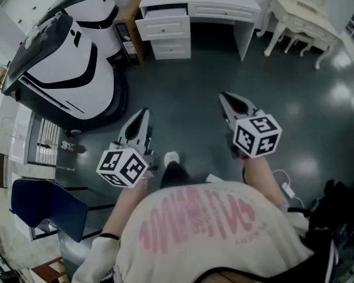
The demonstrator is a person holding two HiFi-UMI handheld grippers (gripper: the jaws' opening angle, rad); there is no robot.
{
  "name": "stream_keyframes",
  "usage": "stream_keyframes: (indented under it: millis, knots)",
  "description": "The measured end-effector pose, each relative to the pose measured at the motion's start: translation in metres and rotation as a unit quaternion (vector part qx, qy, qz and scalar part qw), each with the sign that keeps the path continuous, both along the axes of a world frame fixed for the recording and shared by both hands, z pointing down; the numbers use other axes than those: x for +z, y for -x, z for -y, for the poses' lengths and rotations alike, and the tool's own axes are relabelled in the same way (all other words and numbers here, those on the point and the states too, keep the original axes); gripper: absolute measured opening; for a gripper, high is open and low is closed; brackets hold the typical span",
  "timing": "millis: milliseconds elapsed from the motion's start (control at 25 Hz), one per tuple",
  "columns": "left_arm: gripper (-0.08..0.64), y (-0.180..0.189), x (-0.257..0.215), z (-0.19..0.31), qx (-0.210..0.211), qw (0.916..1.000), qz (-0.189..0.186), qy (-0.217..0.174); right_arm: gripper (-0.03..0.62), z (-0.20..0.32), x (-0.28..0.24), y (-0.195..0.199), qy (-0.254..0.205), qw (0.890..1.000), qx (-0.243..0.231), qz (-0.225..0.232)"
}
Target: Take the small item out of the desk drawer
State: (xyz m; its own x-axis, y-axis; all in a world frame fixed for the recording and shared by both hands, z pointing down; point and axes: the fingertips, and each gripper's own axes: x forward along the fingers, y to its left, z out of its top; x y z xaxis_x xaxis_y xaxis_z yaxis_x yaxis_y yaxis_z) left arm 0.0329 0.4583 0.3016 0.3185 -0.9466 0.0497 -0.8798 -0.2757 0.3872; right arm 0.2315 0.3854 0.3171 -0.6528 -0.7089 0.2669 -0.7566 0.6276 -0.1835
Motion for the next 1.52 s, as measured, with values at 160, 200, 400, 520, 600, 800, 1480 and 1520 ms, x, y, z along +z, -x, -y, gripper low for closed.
stream_keyframes:
  millis: [160, 200, 400, 520, 600, 800, 1480, 1520]
  knots:
    - [0.028, 0.013, 0.005, 0.021, 0.004, 1.0, -0.004, 0.001, 0.017, 0.019, 0.006, 0.011, 0.004, 1.0, 0.006, -0.002]
    - [0.028, 0.017, 0.005, 0.028, 0.006, 1.0, -0.006, 0.001, 0.017, 0.024, 0.006, 0.014, 0.004, 1.0, 0.007, -0.003]
    - [0.028, 0.041, -0.003, 0.072, 0.015, 0.9998, -0.01, -0.01, 0.017, 0.063, -0.003, 0.033, -0.002, 1.0, 0.015, 0.016]
    - [0.028, 0.06, -0.011, 0.102, 0.02, 0.9996, -0.009, -0.02, 0.017, 0.092, -0.013, 0.047, -0.01, 0.999, 0.025, 0.025]
    - [0.029, 0.074, -0.018, 0.122, 0.023, 0.9993, -0.009, -0.028, 0.017, 0.111, -0.019, 0.058, -0.017, 0.999, 0.03, 0.025]
    - [0.028, 0.111, -0.037, 0.169, 0.039, 0.9982, -0.015, -0.044, 0.017, 0.155, -0.037, 0.092, -0.033, 0.998, 0.042, 0.022]
    - [0.029, 0.173, -0.006, 0.236, 0.068, 0.997, -0.036, -0.004, 0.017, 0.223, -0.014, 0.157, -0.004, 0.999, 0.054, 0.001]
    - [0.029, 0.175, -0.003, 0.239, 0.067, 0.997, -0.038, -0.002, 0.017, 0.225, -0.011, 0.159, -0.001, 0.999, 0.054, -0.002]
